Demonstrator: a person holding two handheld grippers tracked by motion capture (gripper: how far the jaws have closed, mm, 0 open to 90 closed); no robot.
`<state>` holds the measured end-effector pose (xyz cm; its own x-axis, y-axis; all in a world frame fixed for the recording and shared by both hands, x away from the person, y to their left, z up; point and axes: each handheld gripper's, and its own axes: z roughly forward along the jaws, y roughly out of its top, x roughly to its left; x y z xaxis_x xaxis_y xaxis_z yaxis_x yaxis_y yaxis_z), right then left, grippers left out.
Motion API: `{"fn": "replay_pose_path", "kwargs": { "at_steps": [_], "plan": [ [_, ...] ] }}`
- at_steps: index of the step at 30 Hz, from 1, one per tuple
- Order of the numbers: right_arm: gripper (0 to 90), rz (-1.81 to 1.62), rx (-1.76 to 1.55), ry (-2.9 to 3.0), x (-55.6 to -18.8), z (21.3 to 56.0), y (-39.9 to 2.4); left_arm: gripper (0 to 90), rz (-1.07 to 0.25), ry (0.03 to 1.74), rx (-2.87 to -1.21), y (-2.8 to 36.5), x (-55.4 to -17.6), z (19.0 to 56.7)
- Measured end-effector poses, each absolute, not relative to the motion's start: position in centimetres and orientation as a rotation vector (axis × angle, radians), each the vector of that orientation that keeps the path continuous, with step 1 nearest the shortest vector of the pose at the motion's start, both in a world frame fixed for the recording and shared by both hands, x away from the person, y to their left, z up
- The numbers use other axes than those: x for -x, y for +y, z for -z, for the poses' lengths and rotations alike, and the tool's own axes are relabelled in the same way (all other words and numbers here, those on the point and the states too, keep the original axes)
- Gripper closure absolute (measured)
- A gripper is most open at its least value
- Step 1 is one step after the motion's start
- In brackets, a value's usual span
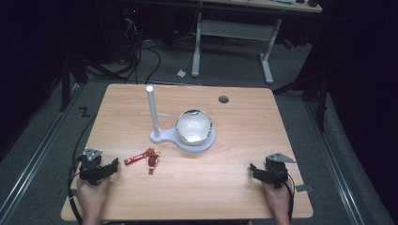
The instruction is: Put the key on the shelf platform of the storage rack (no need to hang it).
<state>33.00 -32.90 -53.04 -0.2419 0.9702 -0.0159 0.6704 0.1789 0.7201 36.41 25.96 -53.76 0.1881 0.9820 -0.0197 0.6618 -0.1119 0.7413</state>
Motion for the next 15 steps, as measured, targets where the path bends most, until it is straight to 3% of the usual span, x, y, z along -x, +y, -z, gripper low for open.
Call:
{"fn": "replay_pose_path", "kwargs": {
  "at_steps": [15],
  "plan": [
    [28.0, -0.834, -1.540, 1.982, -33.01, 53.03, -32.94, 28.2, -0.660, 1.537, -1.850, 25.93, -36.41, 53.75]
  ]
}}
